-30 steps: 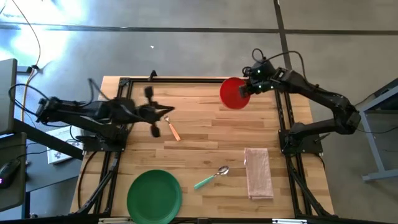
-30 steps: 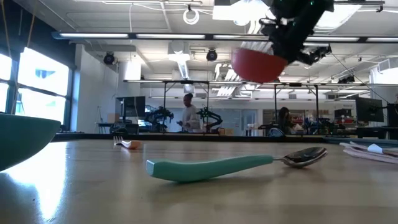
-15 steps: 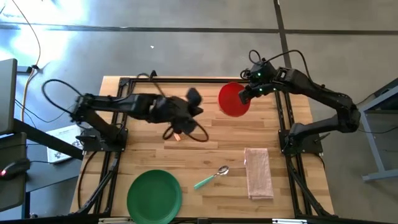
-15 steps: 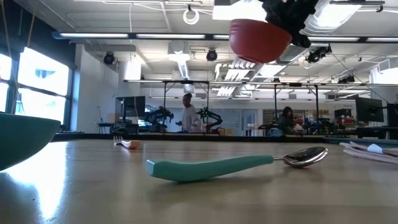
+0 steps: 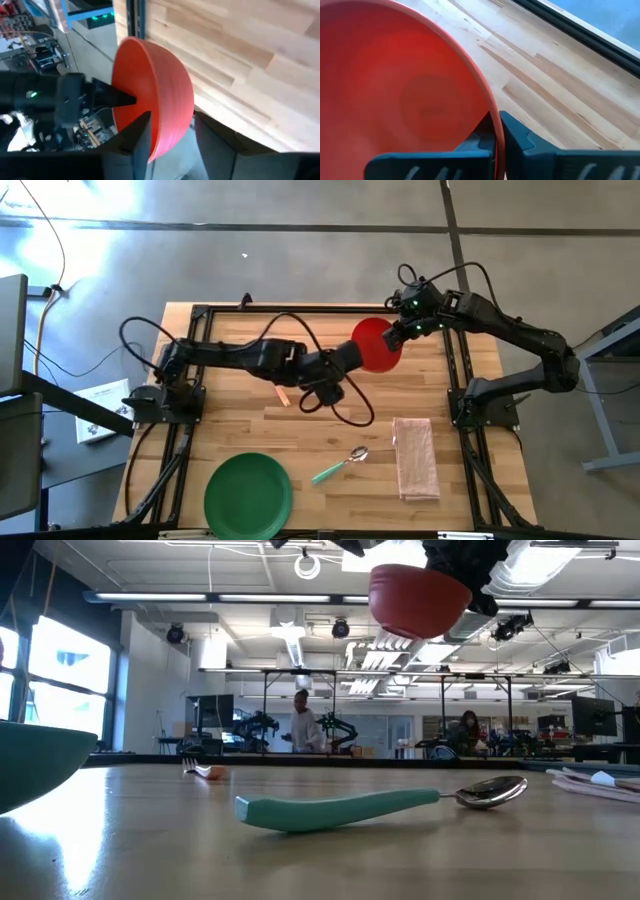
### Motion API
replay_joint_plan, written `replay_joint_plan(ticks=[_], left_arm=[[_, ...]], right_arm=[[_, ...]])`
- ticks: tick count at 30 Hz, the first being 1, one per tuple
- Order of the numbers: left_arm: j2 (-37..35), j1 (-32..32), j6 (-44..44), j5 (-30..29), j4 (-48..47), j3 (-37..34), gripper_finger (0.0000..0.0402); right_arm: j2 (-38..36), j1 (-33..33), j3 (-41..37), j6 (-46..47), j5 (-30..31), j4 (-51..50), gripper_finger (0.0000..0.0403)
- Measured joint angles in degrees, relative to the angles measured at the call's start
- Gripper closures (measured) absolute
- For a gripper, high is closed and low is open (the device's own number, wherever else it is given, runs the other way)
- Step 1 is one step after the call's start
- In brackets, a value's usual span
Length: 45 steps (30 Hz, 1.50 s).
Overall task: Set table place
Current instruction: Put the orange bowl on the green plate
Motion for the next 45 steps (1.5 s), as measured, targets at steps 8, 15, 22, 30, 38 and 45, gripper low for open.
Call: replay_joint_plan(ticks=[8, 15, 22, 30, 38, 45], left_arm=[[0.71, -0.01, 1.95, -0.25, 3.27, 0.02, 0.0232], [0.69, -0.01, 1.95, -0.27, 4.51, 0.02, 0.0235], [0.69, -0.01, -0.60, -0.29, 4.65, 0.02, 0.0236], [-3.77, 0.06, -16.29, -3.19, 2.55, 0.00, 0.0236], [-15.01, 2.56, -35.50, -3.73, -5.78, 0.02, 0.0236], [-23.04, 4.68, -45.08, -4.51, -21.38, 0.02, 0.0236]], right_arm=[[0.00, -0.01, -0.04, -0.50, -0.21, 0.01, 0.0403], [0.00, 0.02, -0.04, -0.56, -0.21, 0.03, 0.0403], [0.00, -0.01, -0.04, -0.95, -0.18, 0.03, 0.0403], [0.00, -0.72, -0.04, -2.03, 1.90, -1.96, 0.0403], [-0.02, -3.47, -0.09, -3.49, 4.68, -5.16, 0.0403], [-0.02, -4.62, -0.09, -4.55, 4.71, -5.48, 0.0403]])
